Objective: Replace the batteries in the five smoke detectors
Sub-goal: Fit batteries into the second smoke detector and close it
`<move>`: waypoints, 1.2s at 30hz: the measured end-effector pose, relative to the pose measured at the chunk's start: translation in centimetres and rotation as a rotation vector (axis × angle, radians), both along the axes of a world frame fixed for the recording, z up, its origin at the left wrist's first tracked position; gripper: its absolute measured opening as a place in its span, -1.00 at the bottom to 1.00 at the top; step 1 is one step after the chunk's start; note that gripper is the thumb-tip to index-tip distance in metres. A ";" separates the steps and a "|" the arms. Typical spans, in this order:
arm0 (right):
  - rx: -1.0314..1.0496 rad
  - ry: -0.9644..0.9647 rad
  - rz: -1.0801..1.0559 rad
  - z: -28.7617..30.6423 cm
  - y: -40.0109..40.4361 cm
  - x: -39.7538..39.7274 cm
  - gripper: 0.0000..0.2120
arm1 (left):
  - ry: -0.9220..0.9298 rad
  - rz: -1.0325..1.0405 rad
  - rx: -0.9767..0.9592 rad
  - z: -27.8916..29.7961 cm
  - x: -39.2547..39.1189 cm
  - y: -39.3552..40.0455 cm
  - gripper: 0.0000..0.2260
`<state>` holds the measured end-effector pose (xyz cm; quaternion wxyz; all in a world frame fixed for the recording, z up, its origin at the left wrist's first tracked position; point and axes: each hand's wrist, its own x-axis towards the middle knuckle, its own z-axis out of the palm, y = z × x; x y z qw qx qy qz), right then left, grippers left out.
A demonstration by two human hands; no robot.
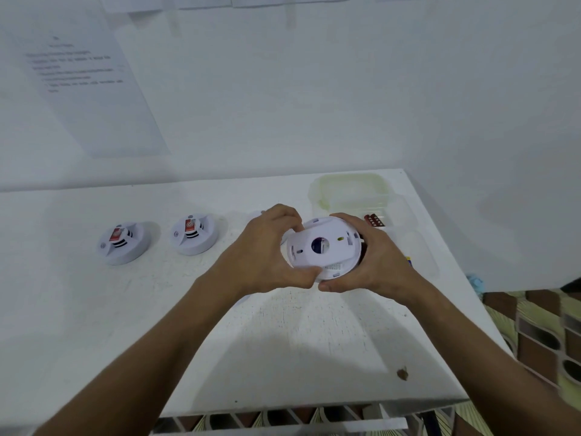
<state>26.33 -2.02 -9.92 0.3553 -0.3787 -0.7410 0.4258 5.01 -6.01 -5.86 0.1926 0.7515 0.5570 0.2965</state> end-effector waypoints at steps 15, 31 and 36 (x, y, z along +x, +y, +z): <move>-0.127 -0.064 0.026 -0.7 -1.0 7.3 -0.02 | 0.158 0.149 -0.265 -8.4 -0.9 -3.2 -0.52; -0.162 -0.022 0.087 -1.1 -2.4 5.6 -0.07 | -0.108 0.077 -0.151 -4.2 1.1 -3.1 -0.54; -0.127 0.002 0.110 -0.2 -2.5 5.0 -0.09 | -0.001 -0.153 -0.254 0.0 2.6 -1.7 -0.40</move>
